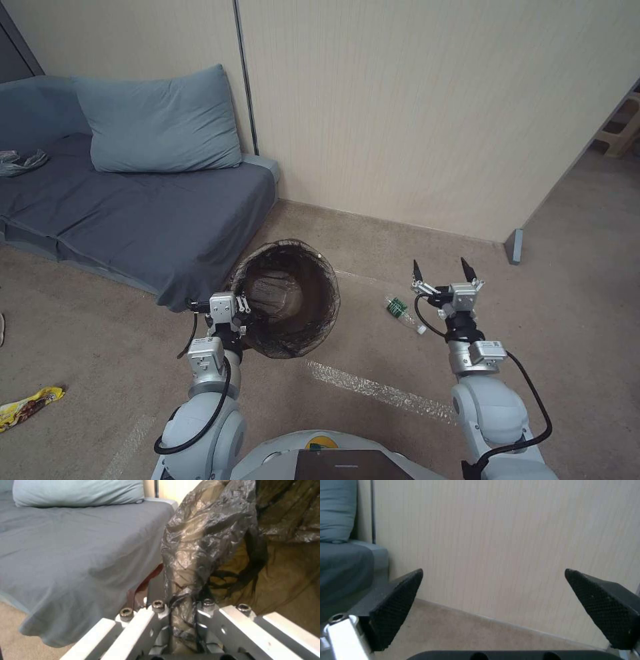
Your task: Pick up the trash bin, then pick up the garbage from the floor and place it into the trash bin.
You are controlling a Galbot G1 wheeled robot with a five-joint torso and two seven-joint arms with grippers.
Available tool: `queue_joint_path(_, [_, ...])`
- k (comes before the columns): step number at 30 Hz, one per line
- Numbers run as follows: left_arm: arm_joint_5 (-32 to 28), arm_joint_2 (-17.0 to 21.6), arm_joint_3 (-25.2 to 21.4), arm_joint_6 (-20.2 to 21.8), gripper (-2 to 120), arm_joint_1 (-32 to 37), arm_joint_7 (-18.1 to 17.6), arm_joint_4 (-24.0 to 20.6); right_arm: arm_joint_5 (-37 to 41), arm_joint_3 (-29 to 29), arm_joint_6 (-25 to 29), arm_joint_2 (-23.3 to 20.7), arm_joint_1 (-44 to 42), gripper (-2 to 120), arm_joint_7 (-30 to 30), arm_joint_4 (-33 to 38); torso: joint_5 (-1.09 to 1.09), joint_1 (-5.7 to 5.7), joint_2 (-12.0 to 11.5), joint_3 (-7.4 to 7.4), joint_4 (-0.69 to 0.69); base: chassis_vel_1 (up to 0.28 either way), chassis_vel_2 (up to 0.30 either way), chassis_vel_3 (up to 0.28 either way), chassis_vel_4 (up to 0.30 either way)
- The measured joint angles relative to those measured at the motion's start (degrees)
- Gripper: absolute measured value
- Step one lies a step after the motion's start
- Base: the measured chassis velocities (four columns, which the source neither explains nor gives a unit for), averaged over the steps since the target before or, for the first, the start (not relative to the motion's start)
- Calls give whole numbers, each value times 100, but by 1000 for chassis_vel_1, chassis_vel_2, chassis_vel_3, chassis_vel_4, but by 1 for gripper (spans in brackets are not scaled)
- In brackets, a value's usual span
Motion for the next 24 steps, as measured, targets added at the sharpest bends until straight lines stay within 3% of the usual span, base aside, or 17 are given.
queue_joint_path(6, [7,-13,4,-5,3,-19,-4,37,76,9,-40,-162,132,100,-156,-250,-1,0,0,0,-1,0,0,0,0])
queue_joint_path(11, [14,-23,15,-14,3,-30,-7,63,201,4,-93,-546,424,100,-532,-847,1,0,0,0,1,0,0,0,0])
queue_joint_path(17, [44,-56,39,-25,3,-43,-15,99,458,-17,-201,-1353,1035,100,-1323,-2094,0,0,0,0,3,0,0,0,0])
queue_joint_path(24, [80,-93,46,-32,3,-23,-20,110,485,-25,-207,-1426,1086,100,-1425,-2212,0,0,0,-1,0,0,0,0,0])
